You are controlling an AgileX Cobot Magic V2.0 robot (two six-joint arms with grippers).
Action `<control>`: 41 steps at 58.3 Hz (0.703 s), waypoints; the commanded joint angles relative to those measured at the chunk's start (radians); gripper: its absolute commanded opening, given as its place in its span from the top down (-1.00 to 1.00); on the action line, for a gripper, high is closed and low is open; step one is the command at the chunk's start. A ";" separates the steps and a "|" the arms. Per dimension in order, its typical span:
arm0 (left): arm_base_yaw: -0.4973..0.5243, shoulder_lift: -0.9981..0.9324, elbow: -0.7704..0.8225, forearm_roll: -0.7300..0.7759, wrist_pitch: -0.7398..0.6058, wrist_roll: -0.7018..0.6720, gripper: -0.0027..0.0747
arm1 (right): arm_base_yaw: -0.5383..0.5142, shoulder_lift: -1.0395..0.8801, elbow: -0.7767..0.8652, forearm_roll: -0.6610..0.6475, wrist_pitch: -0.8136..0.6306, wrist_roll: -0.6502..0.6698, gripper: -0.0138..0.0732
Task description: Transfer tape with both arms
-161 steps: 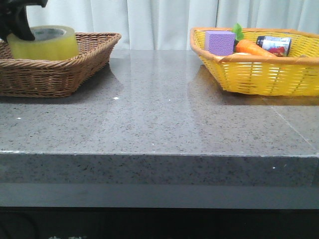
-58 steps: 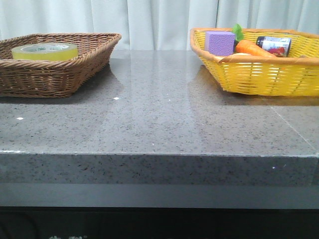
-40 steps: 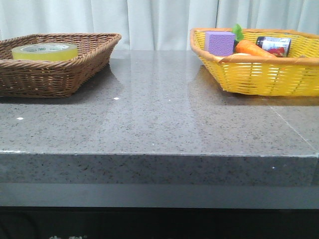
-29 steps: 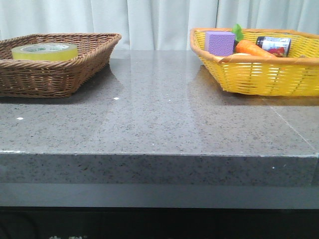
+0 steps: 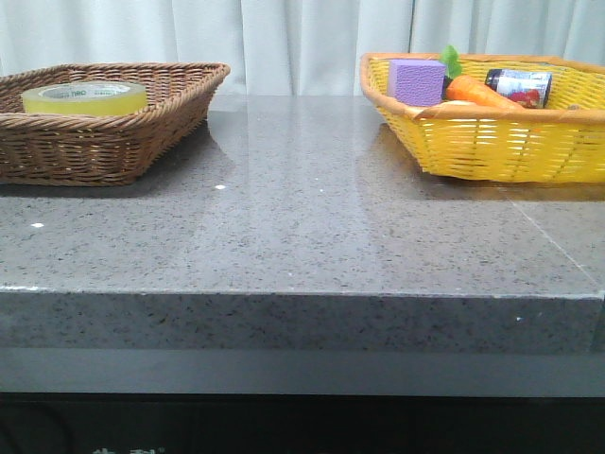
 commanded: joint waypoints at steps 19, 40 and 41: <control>-0.001 0.011 -0.026 -0.003 -0.074 -0.002 0.98 | -0.006 0.007 -0.025 -0.005 -0.087 0.000 0.84; -0.001 -0.126 0.107 0.016 -0.065 -0.002 0.98 | -0.006 0.007 -0.025 -0.005 -0.087 0.000 0.84; -0.001 -0.137 0.115 0.018 -0.065 -0.002 0.98 | -0.006 0.007 -0.025 -0.005 -0.087 0.000 0.84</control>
